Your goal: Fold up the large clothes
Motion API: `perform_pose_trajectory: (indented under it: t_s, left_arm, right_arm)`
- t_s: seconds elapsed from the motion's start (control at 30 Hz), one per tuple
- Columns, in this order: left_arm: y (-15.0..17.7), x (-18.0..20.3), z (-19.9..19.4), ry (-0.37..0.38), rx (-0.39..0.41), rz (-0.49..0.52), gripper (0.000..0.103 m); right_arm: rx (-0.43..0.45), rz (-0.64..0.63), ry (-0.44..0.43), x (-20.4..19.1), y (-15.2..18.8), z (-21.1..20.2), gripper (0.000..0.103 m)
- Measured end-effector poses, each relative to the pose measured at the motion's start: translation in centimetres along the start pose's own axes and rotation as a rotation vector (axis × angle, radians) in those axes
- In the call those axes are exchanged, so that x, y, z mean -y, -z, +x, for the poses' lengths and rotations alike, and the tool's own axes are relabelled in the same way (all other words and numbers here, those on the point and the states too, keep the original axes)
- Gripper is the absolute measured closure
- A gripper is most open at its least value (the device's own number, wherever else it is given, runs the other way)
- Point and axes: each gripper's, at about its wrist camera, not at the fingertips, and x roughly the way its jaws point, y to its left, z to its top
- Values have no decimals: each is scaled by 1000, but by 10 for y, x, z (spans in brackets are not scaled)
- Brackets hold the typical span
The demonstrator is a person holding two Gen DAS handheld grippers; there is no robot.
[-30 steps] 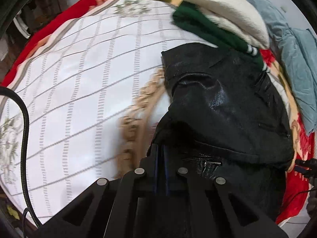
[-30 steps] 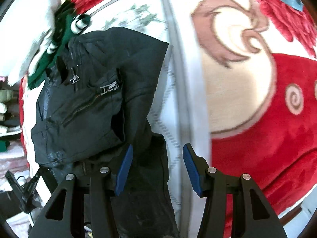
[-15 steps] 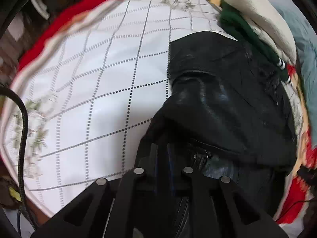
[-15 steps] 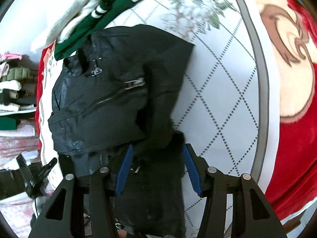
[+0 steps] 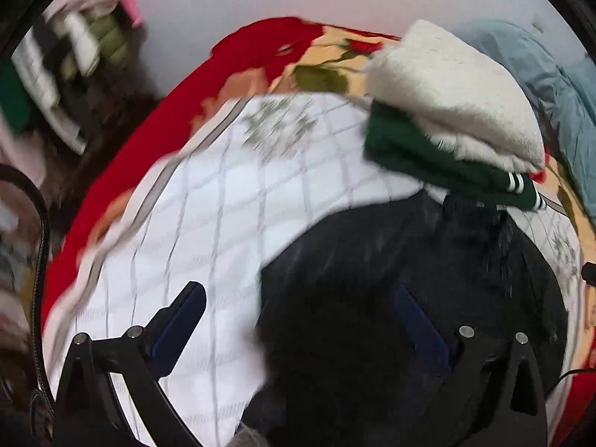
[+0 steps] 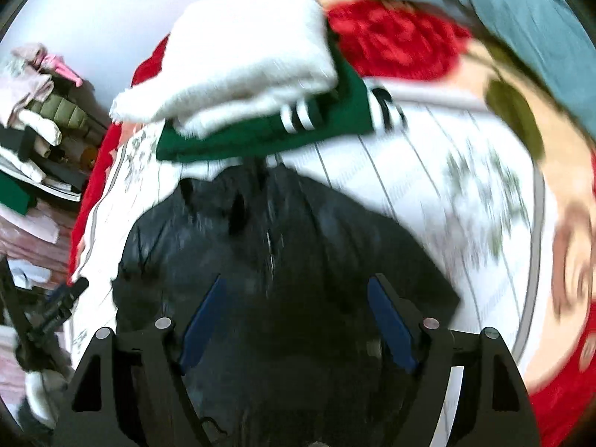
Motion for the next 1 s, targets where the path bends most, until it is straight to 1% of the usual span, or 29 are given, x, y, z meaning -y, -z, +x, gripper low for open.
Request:
perform_pose_trajectory:
  t_s: [0.07, 0.13, 0.2, 0.3, 0.37, 0.43, 0.47, 0.5, 0.53, 0.57, 0.6, 0.63, 0.67, 0.7, 0.73, 0.77, 0.83, 0.87, 0.9, 0.93, 1.0]
  left_arm:
    - [-21, 18, 23, -7, -9, 57, 0]
    - [-32, 31, 40, 2, -36, 114, 0]
    - [-40, 43, 64, -7, -70, 167, 0]
    - [-43, 52, 90, -11, -120, 199, 0]
    - [-44, 54, 107, -13, -160, 200, 0]
    - [-45, 54, 124, -15, -190, 196, 0]
    - [-45, 54, 130, -9, -202, 191, 0]
    - [-44, 54, 137, -6, -215, 186, 0]
    - [-44, 53, 144, 0, -229, 183, 0]
    - [-43, 52, 148, 6, -238, 182, 0]
    - [-42, 50, 153, 18, -242, 175, 0]
    - [-42, 47, 154, 33, -235, 161, 0]
    - [-44, 44, 153, 55, -230, 139, 0]
    - [-46, 41, 151, 66, -235, 120, 0]
    - [-50, 36, 146, 75, -240, 91, 0]
    - [-53, 29, 136, 74, -228, 61, 0]
    - [-56, 11, 112, 95, -197, -5, 0]
    - [-55, 1, 99, 95, -183, -36, 0]
    - [-50, -16, 78, 80, -165, -78, 0]
    - [-45, -29, 65, 61, -159, -103, 0]
    - [-19, -55, 36, 3, -166, -167, 0]
  right_arm:
    - [-19, -44, 35, -12, -23, 20, 23]
    - [-35, -79, 50, -17, -38, 36, 23]
    - [-74, -124, 83, -19, -57, 61, 23]
    - [-142, -152, 103, -19, -75, 101, 23]
    - [-209, -165, 109, -16, -84, 132, 23]
    - [-275, -186, 77, -15, -88, 156, 24]
    - [-323, -198, 53, -16, -87, 169, 28]
    - [-335, -219, 57, -19, -86, 174, 41]
    - [-320, -272, 87, -25, -84, 175, 51]
    - [-303, -296, 107, -28, -83, 173, 74]
    - [-277, -278, 103, -26, -83, 166, 81]
    - [-248, -249, 102, -23, -84, 161, 84]
    - [-206, -199, 131, -14, -84, 153, 85]
    - [-185, -149, 161, -3, -84, 151, 85]
    - [-192, -126, 182, 3, -83, 154, 85]
    - [-222, -82, 196, 11, -82, 159, 84]
    - [-250, -12, 175, 16, -87, 154, 80]
    - [-259, -3, 170, 14, -89, 147, 73]
    - [-260, -5, 166, 8, -93, 133, 65]
    - [-256, -11, 167, 2, -94, 123, 62]
    - [-258, -32, 171, -13, -94, 104, 50]
